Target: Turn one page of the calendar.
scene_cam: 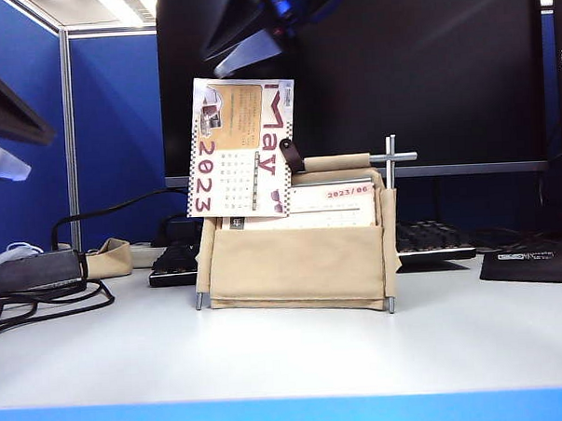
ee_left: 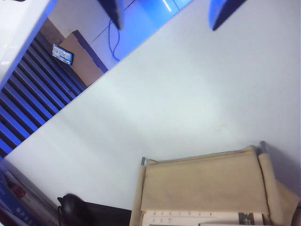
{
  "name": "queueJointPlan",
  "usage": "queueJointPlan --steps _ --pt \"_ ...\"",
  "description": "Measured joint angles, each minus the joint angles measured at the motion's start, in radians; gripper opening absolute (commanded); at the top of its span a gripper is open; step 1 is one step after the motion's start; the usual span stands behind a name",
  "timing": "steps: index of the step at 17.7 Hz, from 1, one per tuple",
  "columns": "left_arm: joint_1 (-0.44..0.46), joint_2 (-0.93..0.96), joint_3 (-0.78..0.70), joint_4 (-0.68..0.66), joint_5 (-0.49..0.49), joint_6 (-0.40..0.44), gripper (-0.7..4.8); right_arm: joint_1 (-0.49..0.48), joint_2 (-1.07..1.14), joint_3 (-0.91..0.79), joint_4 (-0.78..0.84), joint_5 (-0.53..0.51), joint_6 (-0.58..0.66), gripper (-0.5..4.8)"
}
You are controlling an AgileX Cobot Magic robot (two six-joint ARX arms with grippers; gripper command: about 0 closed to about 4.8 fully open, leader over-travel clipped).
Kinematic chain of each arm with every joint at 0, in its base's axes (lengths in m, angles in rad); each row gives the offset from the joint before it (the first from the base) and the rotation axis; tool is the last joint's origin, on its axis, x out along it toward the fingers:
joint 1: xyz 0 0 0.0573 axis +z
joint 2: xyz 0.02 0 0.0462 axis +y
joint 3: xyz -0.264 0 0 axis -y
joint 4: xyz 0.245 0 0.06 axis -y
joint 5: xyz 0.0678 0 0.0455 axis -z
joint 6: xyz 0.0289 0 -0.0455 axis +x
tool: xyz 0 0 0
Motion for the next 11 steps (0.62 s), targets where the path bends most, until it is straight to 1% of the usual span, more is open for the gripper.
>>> queueJointPlan --steps 4,7,8,9,10,11 --pt "0.000 0.000 0.000 -0.002 -0.001 0.000 2.38 0.040 0.037 0.000 0.023 0.006 -0.026 2.06" --pt "0.000 0.000 0.000 -0.014 -0.001 0.000 2.38 0.048 0.058 0.000 0.052 0.041 -0.029 1.28" --pt "0.000 -0.001 0.000 -0.015 -0.001 0.000 2.38 0.048 0.064 0.000 0.054 0.071 -0.031 1.02" --pt "0.000 0.000 0.000 -0.015 -0.001 0.000 2.38 0.048 0.066 0.000 0.053 0.094 -0.033 0.41" --pt "0.000 -0.001 0.000 -0.014 -0.001 0.000 2.38 0.047 0.066 0.000 0.049 0.118 -0.031 -0.10" --pt "0.000 0.000 0.000 -0.015 -0.003 0.000 2.38 0.046 0.066 0.000 0.043 0.135 -0.032 -0.06"
